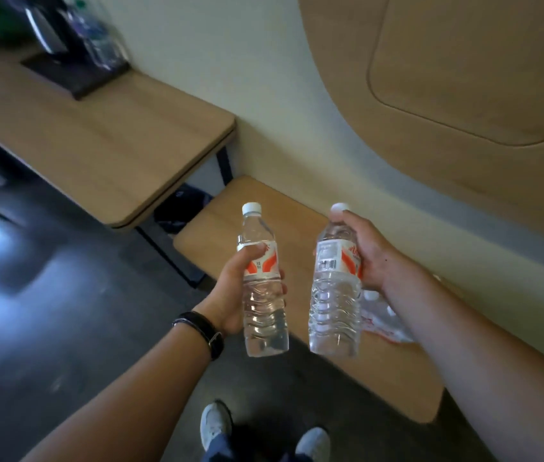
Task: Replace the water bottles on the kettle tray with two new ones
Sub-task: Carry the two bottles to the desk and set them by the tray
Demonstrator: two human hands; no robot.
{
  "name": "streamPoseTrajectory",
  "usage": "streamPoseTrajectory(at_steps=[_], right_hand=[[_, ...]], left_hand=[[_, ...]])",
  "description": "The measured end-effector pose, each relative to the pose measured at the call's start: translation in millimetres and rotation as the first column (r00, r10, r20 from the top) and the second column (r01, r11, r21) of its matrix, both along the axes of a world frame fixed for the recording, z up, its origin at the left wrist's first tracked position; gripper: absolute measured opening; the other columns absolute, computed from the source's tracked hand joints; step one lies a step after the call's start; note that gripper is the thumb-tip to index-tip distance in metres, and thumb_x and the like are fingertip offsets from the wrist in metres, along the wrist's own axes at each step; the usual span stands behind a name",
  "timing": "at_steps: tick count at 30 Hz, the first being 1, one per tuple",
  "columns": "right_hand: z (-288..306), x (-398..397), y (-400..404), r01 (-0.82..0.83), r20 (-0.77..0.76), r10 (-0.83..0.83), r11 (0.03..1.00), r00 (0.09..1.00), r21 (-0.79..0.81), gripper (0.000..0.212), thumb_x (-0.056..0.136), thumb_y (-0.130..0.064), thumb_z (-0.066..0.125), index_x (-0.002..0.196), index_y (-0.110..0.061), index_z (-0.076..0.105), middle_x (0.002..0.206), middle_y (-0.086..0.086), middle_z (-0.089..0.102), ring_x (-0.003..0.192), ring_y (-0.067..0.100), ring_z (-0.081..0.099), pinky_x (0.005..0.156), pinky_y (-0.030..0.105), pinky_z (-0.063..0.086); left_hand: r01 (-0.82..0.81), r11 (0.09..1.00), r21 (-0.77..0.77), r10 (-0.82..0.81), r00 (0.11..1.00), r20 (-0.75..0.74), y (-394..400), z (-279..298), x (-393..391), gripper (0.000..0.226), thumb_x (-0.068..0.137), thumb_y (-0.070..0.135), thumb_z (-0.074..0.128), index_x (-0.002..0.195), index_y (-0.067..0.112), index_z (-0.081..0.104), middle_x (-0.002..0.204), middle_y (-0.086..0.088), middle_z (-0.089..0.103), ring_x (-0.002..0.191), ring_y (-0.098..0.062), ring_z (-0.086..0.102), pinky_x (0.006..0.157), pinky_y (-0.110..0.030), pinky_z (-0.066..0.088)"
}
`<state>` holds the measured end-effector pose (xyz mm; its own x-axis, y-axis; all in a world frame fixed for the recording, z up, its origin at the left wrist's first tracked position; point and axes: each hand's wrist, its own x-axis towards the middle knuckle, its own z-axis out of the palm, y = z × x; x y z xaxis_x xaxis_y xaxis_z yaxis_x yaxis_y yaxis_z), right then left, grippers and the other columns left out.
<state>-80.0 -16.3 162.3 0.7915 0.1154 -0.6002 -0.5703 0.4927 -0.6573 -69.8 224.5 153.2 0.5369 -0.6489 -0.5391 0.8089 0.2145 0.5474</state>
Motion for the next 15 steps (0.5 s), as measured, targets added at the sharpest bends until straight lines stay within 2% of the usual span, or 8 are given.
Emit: streamPoseTrajectory(at_steps=[3, 6, 12, 15], right_hand=[[18.0, 25.7, 56.4, -0.067, -0.001, 0.067, 0.998, 0.998, 0.002, 0.028, 0.074, -0.038, 0.074, 0.066, -0.014, 0.061, 0.057, 0.004, 0.061, 0.047, 0.021, 0.058, 0.052, 0.027, 0.051], [33.1, 49.5, 116.2, -0.155, 0.009, 0.156, 0.988, 0.988, -0.019, 0.025, 0.076, -0.037, 0.073, 0.074, -0.016, 0.06, 0.062, 0.004, 0.062, 0.05, 0.02, 0.058, 0.055, 0.028, 0.051], [55.1, 86.7, 248.0, -0.321, 0.002, 0.322, 0.945, 0.947, -0.054, 0.031, 0.073, -0.037, 0.077, 0.085, -0.015, 0.059, 0.072, 0.007, 0.058, 0.06, 0.023, 0.056, 0.062, 0.034, 0.048], [67.0, 106.4, 317.1, -0.393, 0.006, 0.394, 0.918, 0.919, -0.058, 0.027, 0.075, -0.037, 0.075, 0.078, -0.015, 0.059, 0.069, 0.006, 0.058, 0.056, 0.021, 0.055, 0.058, 0.032, 0.048]], left_hand=[[-0.099, 0.995, 0.026, 0.098, 0.994, 0.04, 54.1, 17.8, 2.3, 0.044, 0.077, 0.041, 0.072, 0.105, 0.01, 0.058, 0.084, -0.011, 0.063, 0.068, -0.026, 0.061, 0.063, -0.036, 0.054], [-0.192, 0.981, 0.009, 0.191, 0.98, 0.056, 113.6, 30.1, 6.5, 0.048, 0.076, 0.041, 0.073, 0.107, 0.009, 0.055, 0.083, -0.012, 0.062, 0.066, -0.025, 0.062, 0.063, -0.036, 0.055], [-0.351, 0.936, 0.013, 0.35, 0.935, 0.058, 239.2, 40.8, 15.7, 0.044, 0.077, 0.042, 0.074, 0.1, 0.005, 0.063, 0.08, -0.012, 0.065, 0.064, -0.024, 0.065, 0.062, -0.036, 0.057], [-0.396, 0.918, 0.032, 0.392, 0.916, 0.085, 299.4, 49.9, 24.3, 0.044, 0.073, 0.042, 0.077, 0.093, 0.005, 0.069, 0.077, -0.012, 0.069, 0.062, -0.024, 0.067, 0.06, -0.035, 0.058]])
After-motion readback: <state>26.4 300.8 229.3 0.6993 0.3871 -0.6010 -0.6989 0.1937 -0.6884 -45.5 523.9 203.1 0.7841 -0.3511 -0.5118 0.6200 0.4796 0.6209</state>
